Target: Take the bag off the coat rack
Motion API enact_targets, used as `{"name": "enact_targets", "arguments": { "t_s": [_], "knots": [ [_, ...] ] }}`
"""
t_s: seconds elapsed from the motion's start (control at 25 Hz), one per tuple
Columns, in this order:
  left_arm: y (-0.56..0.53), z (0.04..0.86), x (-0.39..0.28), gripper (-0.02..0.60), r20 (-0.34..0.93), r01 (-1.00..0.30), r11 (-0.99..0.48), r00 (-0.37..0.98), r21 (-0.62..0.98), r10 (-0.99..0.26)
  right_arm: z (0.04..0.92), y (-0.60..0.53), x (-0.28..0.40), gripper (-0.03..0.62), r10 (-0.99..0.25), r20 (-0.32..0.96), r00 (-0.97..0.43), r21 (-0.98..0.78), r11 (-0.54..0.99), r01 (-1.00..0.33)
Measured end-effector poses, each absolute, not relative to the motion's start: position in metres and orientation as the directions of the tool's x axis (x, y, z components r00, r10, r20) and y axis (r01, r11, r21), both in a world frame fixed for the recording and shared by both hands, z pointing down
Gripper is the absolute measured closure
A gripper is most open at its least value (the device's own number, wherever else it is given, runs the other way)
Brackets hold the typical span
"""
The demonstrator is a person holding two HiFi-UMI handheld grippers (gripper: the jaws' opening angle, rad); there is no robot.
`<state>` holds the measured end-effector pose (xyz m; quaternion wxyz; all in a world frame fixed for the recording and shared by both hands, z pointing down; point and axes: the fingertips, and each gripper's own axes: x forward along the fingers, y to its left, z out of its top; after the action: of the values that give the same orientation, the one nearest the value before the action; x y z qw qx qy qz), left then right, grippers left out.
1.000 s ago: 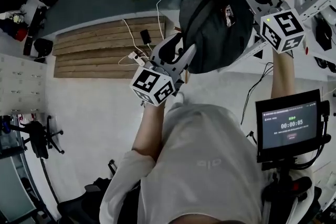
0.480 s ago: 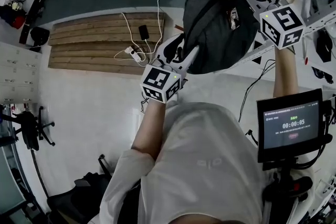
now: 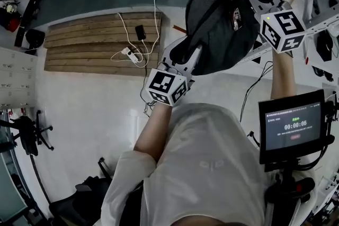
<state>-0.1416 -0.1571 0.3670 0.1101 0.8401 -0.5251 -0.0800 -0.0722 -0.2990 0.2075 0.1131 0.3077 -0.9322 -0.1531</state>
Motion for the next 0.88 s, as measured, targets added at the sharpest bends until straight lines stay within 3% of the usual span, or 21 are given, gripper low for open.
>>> {"name": "enact_targets", "arguments": {
  "t_s": [0.36, 0.88],
  "knots": [
    [-0.165, 0.361, -0.141, 0.488, -0.017, -0.854, -0.439, 0.453, 0.279, -0.891, 0.2, -0.307, -0.068, 0.546, -0.692, 0.082, -0.717, 0.349, 0.694, -0.63],
    [-0.172, 0.349, -0.128, 0.497, -0.022, -0.814, -0.496, 0.514, 0.302, -0.857, 0.18, -0.308, -0.037, 0.548, -0.711, 0.031, -0.703, 0.207, 0.693, -0.691]
  ]
}}
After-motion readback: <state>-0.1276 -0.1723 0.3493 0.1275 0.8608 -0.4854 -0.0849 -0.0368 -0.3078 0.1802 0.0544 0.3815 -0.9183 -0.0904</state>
